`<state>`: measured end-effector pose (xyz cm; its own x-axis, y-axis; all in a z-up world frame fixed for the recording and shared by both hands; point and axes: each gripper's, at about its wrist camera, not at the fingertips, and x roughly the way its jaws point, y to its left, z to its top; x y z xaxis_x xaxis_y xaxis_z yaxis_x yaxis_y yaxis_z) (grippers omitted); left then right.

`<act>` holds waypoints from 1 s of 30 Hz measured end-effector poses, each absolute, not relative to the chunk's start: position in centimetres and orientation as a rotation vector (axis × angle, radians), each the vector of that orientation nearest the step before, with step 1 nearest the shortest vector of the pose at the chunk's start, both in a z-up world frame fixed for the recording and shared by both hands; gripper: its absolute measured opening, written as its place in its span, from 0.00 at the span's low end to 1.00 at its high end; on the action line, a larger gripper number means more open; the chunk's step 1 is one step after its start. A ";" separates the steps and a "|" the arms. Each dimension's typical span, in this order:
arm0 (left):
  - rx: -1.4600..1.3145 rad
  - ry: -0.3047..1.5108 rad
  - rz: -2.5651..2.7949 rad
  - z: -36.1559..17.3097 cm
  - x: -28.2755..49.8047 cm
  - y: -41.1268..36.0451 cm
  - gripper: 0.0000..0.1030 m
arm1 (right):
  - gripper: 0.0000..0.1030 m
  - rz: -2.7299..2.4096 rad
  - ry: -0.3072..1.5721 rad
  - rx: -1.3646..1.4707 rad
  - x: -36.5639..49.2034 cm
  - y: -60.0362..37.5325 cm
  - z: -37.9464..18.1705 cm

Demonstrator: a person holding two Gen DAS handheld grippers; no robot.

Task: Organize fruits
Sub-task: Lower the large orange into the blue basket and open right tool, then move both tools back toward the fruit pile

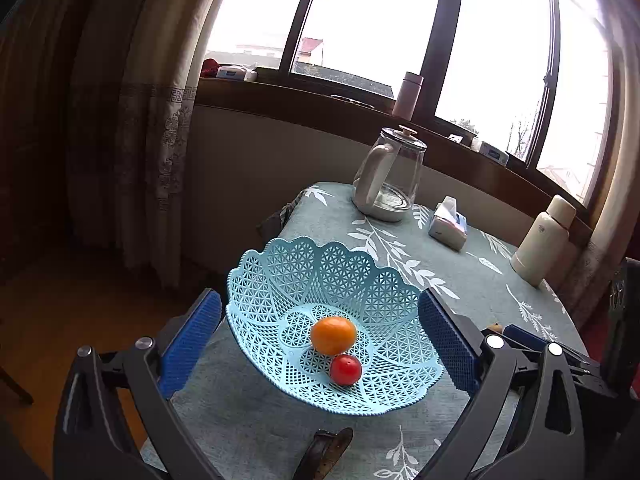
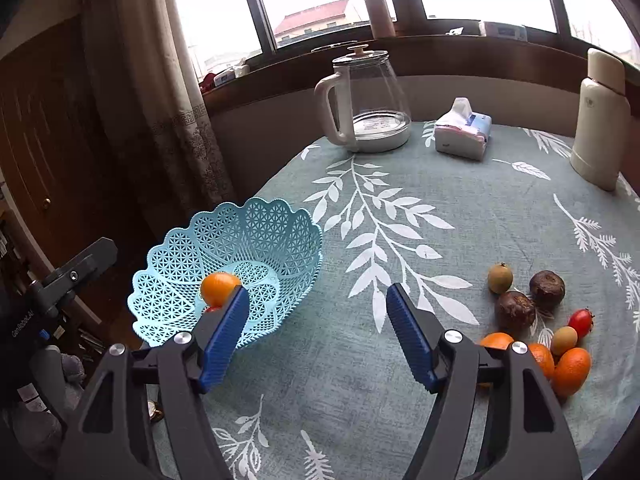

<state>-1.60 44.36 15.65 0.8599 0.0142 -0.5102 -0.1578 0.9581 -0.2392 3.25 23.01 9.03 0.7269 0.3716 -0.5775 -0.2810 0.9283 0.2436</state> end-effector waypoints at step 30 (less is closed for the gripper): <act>-0.162 0.554 -0.028 16.2 -1.7 38.3 0.97 | 0.69 0.002 0.663 0.443 1.0 4.4 5.6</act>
